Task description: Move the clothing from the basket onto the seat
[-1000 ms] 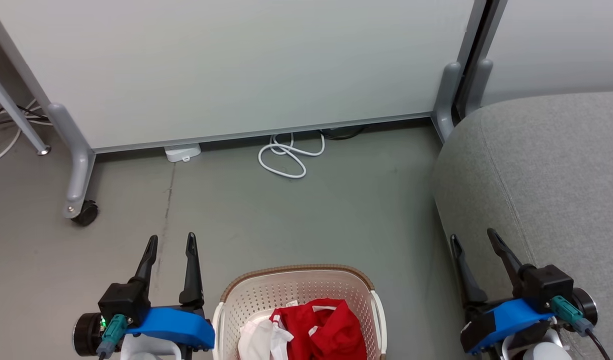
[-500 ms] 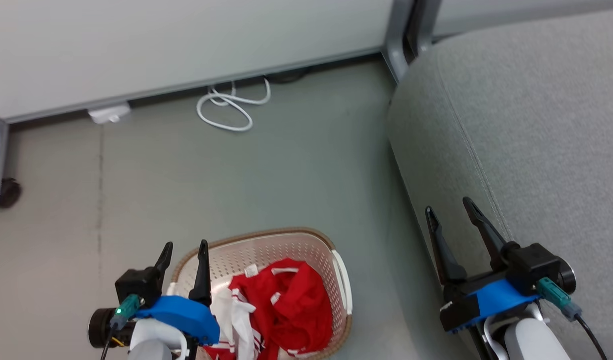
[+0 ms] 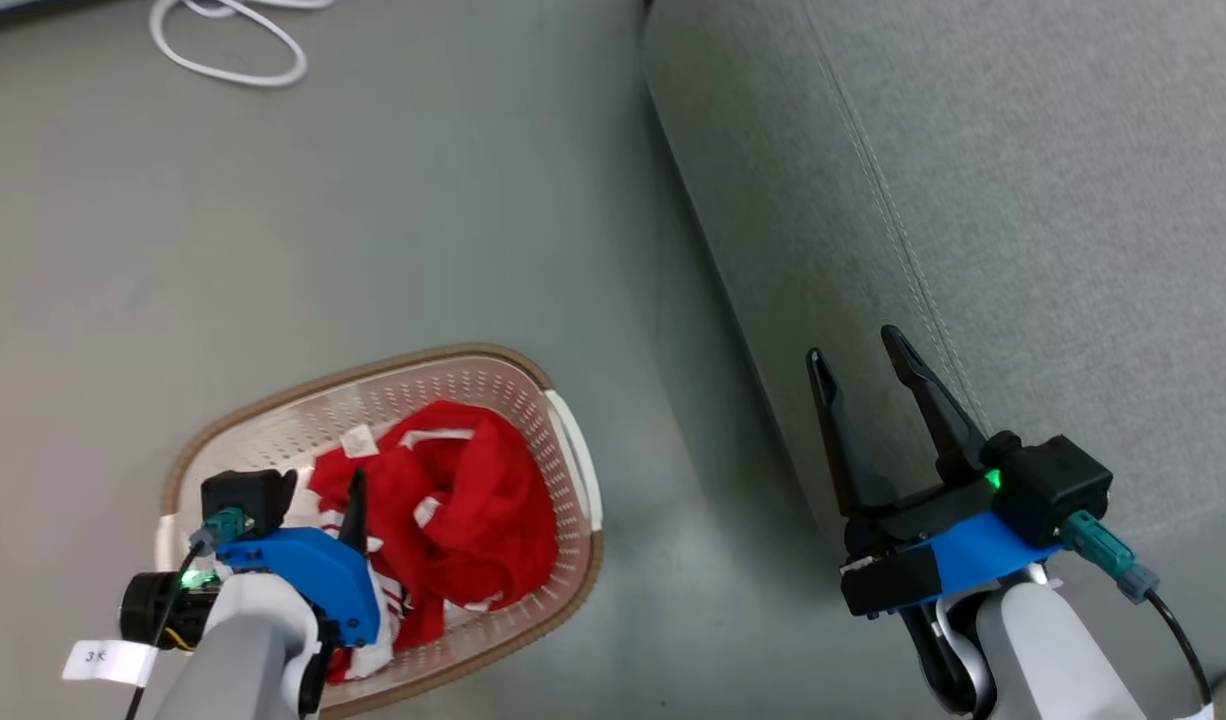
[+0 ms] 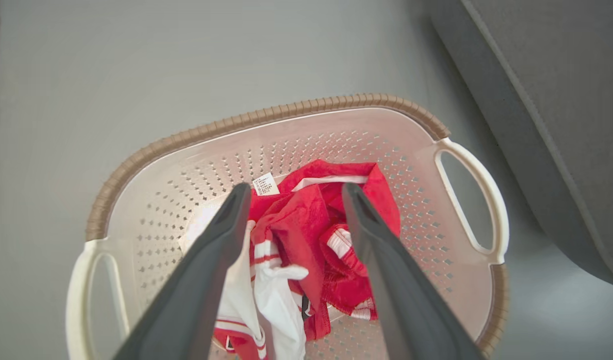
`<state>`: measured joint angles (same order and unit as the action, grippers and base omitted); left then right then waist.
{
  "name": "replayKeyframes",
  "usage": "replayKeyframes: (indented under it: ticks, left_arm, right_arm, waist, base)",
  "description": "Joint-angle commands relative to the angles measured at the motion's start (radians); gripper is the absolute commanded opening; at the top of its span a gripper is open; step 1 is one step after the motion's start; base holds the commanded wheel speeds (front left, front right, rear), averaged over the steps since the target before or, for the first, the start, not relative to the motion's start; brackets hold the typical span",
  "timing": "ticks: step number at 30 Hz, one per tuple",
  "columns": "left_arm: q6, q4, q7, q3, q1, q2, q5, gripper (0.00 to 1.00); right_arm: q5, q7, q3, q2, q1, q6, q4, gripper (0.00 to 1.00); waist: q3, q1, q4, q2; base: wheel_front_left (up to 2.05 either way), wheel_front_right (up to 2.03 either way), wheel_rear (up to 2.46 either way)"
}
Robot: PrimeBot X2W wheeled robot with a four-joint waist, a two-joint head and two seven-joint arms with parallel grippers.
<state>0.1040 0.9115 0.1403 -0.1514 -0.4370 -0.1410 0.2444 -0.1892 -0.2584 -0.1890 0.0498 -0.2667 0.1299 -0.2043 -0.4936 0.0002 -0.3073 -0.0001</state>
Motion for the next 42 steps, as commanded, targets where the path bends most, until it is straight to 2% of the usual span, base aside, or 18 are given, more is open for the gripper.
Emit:
replayKeyframes:
  ticks: [1, 4, 14, 17, 21, 22, 23, 30, 34, 42]
  left_arm:
    - [0.0, 0.02, -0.01, -0.002, -0.028, -0.017, 0.0, 1.0]
    - [-0.017, 0.071, -0.036, -0.001, -0.054, -0.038, -0.005, 1.0]
    - [-0.139, 0.18, -0.124, -0.002, -0.146, -0.113, -0.032, 1.0]
    - [-0.148, 0.204, -0.156, 0.009, -0.164, -0.121, -0.016, 1.0]
    - [-0.139, 0.23, -0.197, 0.02, -0.183, -0.122, 0.006, 1.0]
    - [-0.136, 0.23, -0.193, 0.018, -0.186, -0.123, 0.007, 0.44]
    - [-0.133, 0.23, -0.19, 0.016, -0.189, -0.122, 0.008, 0.0]
    - [-0.111, 0.241, -0.161, 0.005, -0.184, -0.109, 0.018, 0.0]
    - [-0.084, 0.258, -0.143, -0.011, -0.172, -0.092, 0.02, 0.0]
    - [-0.026, 0.287, -0.072, -0.072, -0.161, -0.03, -0.002, 0.0]
  right_arm:
    - [-0.014, -0.006, -0.007, 0.001, -0.023, 0.002, 0.0, 1.0]
    - [-0.032, -0.007, -0.02, 0.001, -0.033, 0.002, 0.007, 1.0]
    - [-0.088, -0.007, -0.053, 0.001, -0.046, 0.002, 0.055, 1.0]
    - [-0.103, -0.007, -0.063, 0.001, -0.052, 0.002, 0.061, 1.0]
    - [-0.116, -0.007, -0.074, 0.001, -0.056, 0.002, 0.061, 1.0]
    - [-0.12, -0.007, -0.077, 0.001, -0.057, 0.002, 0.061, 1.0]
    - [-0.123, -0.007, -0.079, 0.001, -0.057, 0.002, 0.06, 1.0]
    - [-0.119, -0.008, -0.079, 0.001, -0.062, 0.002, 0.052, 1.0]
    - [-0.114, -0.008, -0.069, 0.001, -0.067, 0.001, 0.042, 1.0]
    - [-0.07, -0.007, -0.06, 0.002, -0.063, 0.001, 0.01, 1.0]
  waist:
    - [-0.078, -0.0002, -0.071, 0.0001]
    - [-0.118, -0.0002, -0.098, 0.0001]
    - [-0.23, -0.0002, -0.153, 0.0001]
    - [-0.253, -0.0002, -0.163, 0.0001]
    - [-0.266, -0.0002, -0.166, 0.0001]
    - [-0.267, -0.0002, -0.165, 0.0001]
    - [-0.267, -0.0002, -0.164, 0.0001]
    - [-0.252, -0.0002, -0.149, 0.0001]
    - [-0.223, -0.0002, -0.133, 0.0001]
    - [-0.092, -0.0002, -0.045, 0.0001]
  base:
    - [0.0, 0.0, 0.0]
    - [0.0, 0.0, 0.0]
    - [0.0, 0.0, 0.0]
    - [0.0, 0.0, 0.0]
    - [0.0, 0.0, 0.0]
    - [0.0, 0.0, 0.0]
    - [0.0, 0.0, 0.0]
    - [0.0, 0.0, 0.0]
    - [0.0, 0.0, 0.0]
    - [0.0, 0.0, 0.0]
